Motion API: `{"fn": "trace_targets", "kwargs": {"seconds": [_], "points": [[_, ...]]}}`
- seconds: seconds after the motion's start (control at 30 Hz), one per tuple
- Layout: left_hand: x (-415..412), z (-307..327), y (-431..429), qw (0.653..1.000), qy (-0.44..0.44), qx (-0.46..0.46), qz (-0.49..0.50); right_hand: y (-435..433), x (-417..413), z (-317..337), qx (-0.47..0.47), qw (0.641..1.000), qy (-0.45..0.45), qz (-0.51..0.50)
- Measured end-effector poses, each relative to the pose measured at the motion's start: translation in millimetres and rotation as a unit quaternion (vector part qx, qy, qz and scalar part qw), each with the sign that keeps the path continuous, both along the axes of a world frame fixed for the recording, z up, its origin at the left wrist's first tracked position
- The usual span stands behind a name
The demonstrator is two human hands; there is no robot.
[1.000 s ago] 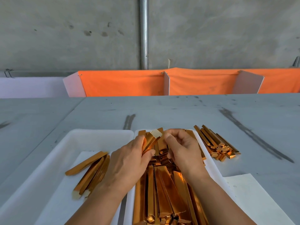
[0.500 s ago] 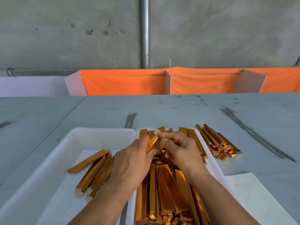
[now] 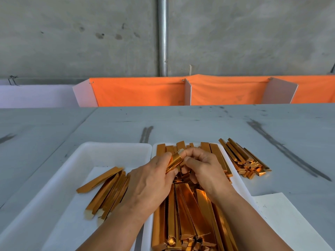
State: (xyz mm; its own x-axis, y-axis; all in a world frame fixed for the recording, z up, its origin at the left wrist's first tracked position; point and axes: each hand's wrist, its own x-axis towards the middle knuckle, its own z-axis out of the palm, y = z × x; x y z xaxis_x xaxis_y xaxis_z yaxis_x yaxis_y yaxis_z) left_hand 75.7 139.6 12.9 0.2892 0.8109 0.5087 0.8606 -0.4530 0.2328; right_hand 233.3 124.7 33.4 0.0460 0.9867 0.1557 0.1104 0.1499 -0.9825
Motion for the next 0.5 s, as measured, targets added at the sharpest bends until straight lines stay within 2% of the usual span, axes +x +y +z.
{"fn": "trace_targets", "kwargs": {"seconds": [0.1,0.23,0.5], "points": [[-0.4,-0.3,0.0,1.000,-0.010,-0.003,-0.014,1.1,0.3,0.5,0.003,0.999,0.043,-0.021],[-1.1,0.6,-1.9,1.000,-0.009,-0.004,-0.028,2.8,2.6,-0.5,0.024,0.998,0.054,-0.029],[-0.7,1.3,-3.9,1.000,0.000,0.002,-0.028,5.1,1.4,-6.8,0.054,0.997,-0.007,-0.056]]}}
